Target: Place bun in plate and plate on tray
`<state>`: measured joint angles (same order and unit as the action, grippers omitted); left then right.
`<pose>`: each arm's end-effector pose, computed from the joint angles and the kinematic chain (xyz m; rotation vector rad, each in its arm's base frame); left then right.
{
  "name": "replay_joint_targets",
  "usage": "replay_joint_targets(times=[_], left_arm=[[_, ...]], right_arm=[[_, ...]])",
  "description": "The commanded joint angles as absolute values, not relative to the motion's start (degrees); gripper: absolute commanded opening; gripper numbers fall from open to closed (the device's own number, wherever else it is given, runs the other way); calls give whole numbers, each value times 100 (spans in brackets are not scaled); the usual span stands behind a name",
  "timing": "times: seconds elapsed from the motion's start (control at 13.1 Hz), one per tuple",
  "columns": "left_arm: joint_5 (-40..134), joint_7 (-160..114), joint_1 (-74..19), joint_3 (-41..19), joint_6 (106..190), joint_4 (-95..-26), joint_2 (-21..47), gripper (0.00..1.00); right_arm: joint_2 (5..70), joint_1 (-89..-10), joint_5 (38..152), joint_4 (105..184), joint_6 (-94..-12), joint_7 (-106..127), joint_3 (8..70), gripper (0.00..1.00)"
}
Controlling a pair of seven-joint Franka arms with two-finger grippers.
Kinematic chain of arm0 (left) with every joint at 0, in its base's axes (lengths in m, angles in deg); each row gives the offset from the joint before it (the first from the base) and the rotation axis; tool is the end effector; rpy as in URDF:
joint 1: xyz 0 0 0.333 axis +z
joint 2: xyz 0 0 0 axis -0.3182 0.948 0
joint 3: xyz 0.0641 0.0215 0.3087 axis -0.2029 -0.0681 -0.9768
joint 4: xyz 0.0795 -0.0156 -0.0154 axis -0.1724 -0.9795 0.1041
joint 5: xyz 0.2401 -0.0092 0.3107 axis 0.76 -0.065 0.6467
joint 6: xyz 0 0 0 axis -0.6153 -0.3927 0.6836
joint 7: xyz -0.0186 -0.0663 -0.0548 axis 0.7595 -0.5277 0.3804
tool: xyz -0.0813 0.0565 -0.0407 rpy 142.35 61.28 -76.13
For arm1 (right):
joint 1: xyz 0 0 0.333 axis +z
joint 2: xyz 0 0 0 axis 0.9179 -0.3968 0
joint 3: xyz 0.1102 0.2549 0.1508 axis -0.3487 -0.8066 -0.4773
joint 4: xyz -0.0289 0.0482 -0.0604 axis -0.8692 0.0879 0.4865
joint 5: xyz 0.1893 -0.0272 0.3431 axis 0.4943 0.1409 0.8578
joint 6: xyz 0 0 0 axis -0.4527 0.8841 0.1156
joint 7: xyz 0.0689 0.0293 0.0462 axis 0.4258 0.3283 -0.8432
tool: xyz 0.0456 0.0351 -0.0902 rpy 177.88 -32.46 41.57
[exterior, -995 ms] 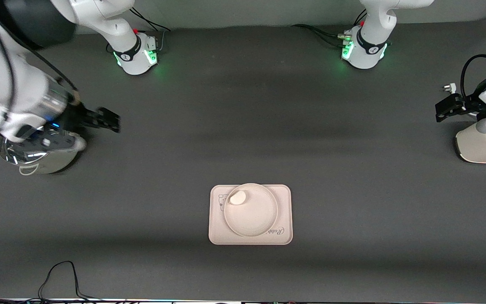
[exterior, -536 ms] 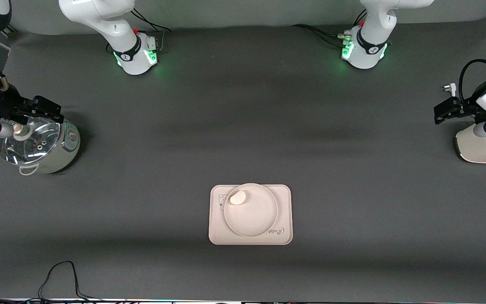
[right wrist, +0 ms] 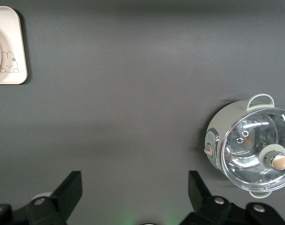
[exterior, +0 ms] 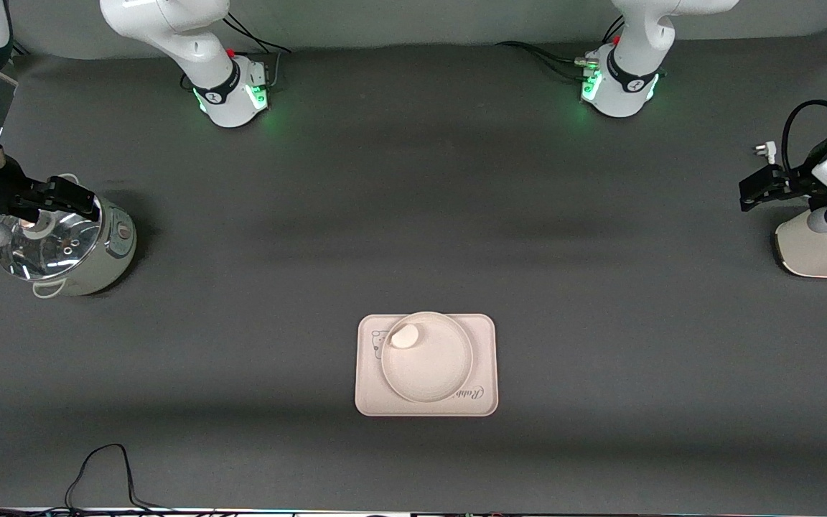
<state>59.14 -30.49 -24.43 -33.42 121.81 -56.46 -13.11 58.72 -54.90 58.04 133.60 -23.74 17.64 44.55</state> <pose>0.5487 -0.0085 0.5915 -3.0820 0.0820 0.0930 0.5614 0.0101 0.6111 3.1259 -0.0305 -0.1212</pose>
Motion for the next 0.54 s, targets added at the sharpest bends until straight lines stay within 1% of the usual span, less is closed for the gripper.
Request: replay_joint_targets(times=[0.0,0.46], left_arm=[[5854,-3082,-2453,-3350,12167,-5482,-1236,100],[5845,-3074,-2435,-3350,12175,-5491,-1227,100]], right_arm=[[5886,-5476,5703,13374,-2403,1680,4452,100],[5859,-5485,5773,13383,-2473,1715,4460,100]])
